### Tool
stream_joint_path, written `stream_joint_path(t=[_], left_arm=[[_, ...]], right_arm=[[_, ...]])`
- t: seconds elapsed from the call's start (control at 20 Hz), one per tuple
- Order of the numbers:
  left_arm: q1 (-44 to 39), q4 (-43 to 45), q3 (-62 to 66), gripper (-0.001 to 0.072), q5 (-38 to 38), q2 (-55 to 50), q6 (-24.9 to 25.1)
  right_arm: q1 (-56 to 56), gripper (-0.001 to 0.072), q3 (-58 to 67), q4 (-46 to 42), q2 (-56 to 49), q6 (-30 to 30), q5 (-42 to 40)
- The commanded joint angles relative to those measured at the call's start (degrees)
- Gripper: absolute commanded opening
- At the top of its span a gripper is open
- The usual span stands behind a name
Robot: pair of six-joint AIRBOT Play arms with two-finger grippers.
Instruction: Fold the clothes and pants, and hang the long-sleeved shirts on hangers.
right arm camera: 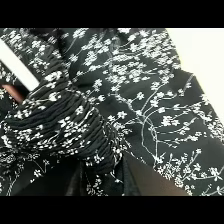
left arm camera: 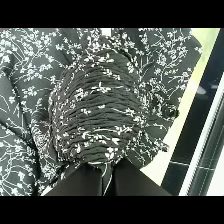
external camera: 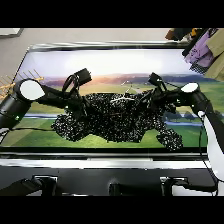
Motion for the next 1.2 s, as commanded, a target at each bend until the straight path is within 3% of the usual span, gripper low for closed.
stream_joint_path(t=[0.0, 0.05, 0.1, 0.35, 0.4, 0.65, 0.7, 0.75, 0.8, 1.05, 1.15], left_arm=[[-0.04, -0.15, -0.02, 0.0023, 0.13, 0.0, 0.0], [-0.04, -0.15, -0.02, 0.0023, 0.13, 0.0, 0.0], [-0.04, -0.15, 0.0, 0.0024, 0.13, 0.0, -0.02], [-0.02, -0.15, 0.0, 0.0034, 0.11, 0.0, -0.07], [-0.02, -0.13, 0.0, 0.007, 0.11, 0.0, -0.22], [-0.02, -0.11, 0.0, 0.0087, 0.2, -0.07, -0.7], [-0.02, -0.11, -0.02, 0.0219, 0.33, -0.13, -0.72], [-0.02, -0.09, -0.02, 0.0536, 1.27, -0.22, -2.86], [0.0, -0.09, 0.0, 0.0687, 3.26, -0.22, -6.67], [0.26, -0.11, 0.02, 0.0687, 10.75, -0.17, -15.26], [1.88, -0.09, 0.9, 0.0687, 12.39, 0.0, -21.35]], right_arm=[[0.07, 0.013, -0.02, 1.05, -0.17, -1.77, 2.45], [0.07, 0.0061, -0.02, 1.05, -0.15, -1.77, 3.32], [0.07, 0.004, -0.02, 1.01, -0.11, -1.77, 4.48], [0.04, 0.0038, -0.02, -2.58, 3.41, -1.75, 6.51], [0.04, 0.0038, -0.02, -4.55, 4.81, -1.66, 6.29], [0.0, 0.0036, -0.02, -12.15, 12.39, 3.87, 6.36], [0.0, 0.0036, -0.02, -13.11, 13.79, 5.18, 6.47], [0.0, 0.0036, -0.02, -13.88, 15.17, 6.14, 6.99], [0.0, 0.0036, -0.02, -14.51, 16.48, 7.41, 7.69], [0.0, 0.0036, -0.02, -17.4, 22.03, 11.8, 9.99], [0.0, 0.0036, -0.02, -20.37, 24.24, 16.15, 10.01]])
